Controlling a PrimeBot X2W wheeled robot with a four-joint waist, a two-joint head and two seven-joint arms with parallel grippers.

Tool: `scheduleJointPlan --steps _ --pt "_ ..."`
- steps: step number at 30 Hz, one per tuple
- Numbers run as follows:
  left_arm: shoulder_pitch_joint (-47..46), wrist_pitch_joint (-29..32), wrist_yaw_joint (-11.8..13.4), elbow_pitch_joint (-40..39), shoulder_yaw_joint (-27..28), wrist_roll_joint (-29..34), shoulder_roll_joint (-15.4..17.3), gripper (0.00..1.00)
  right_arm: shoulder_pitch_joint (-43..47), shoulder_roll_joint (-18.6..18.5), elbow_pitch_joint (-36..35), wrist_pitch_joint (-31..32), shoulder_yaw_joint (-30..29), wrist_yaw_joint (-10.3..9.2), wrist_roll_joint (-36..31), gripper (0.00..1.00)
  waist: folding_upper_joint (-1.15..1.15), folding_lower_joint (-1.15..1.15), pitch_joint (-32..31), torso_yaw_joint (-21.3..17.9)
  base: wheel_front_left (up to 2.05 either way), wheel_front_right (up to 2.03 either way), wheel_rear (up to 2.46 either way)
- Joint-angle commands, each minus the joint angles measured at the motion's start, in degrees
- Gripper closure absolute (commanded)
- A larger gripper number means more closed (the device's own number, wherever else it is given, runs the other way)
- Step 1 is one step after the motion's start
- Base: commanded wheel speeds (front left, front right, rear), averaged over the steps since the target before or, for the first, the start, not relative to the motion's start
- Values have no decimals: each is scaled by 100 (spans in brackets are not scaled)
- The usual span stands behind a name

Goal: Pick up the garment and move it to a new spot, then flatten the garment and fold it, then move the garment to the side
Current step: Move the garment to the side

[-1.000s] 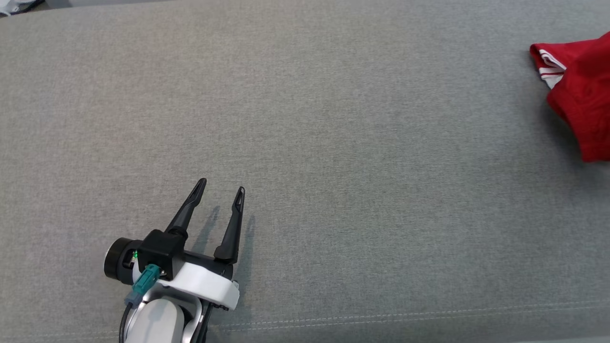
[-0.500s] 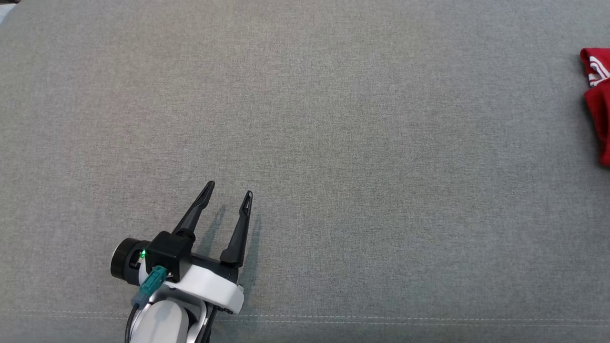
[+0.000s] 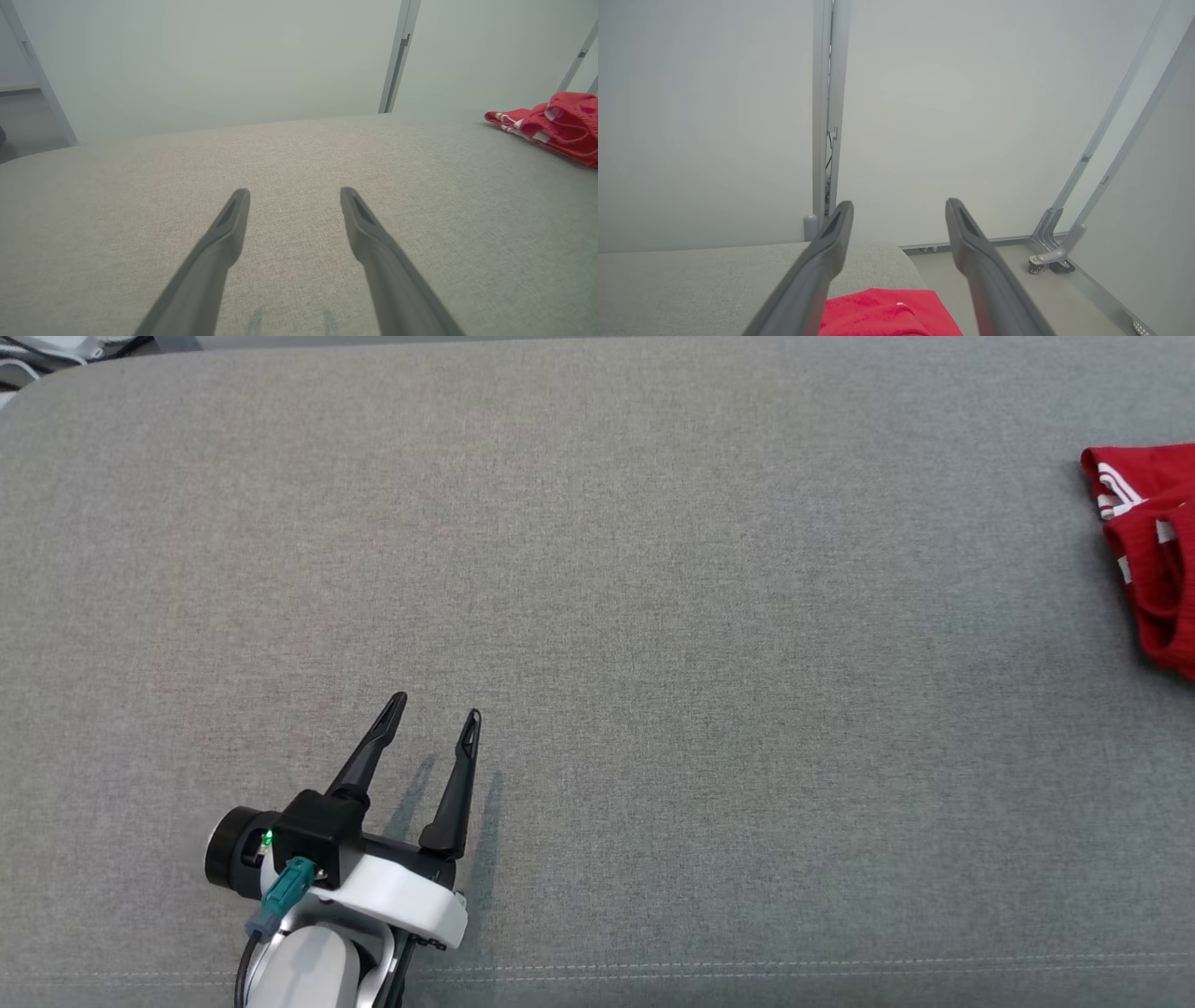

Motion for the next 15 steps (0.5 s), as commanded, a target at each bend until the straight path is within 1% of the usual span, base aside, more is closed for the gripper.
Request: scheduleJointPlan --steps 1,4,6,8,11,15 --pt "-76 -34 38 -91 224 44 38 0 384 75 -525 -72 -67 23 -117 0 0 0 -153 -55 0 0 0" --pt "-5 -34 71 -67 280 41 38 0 967 506 -1399 -74 -260 23 -240 0 0 0 -354 -89 0 0 0" --pt "57 -34 94 -48 315 38 38 0 1386 770 -1901 -74 -290 23 -272 0 0 0 -499 -98 0 0 0" --pt "115 -34 124 -55 355 44 38 0 1766 954 -2368 -74 -287 23 -240 0 0 0 -617 -95 0 0 0" --pt "219 -34 145 -41 410 57 38 0 2381 1221 -2950 -74 -307 23 -191 0 0 0 -821 -85 0 0 0" --pt "360 -34 180 -27 499 72 38 0 3096 1536 -3521 -75 -307 23 -93 0 0 0 -1038 -93 0 0 0"
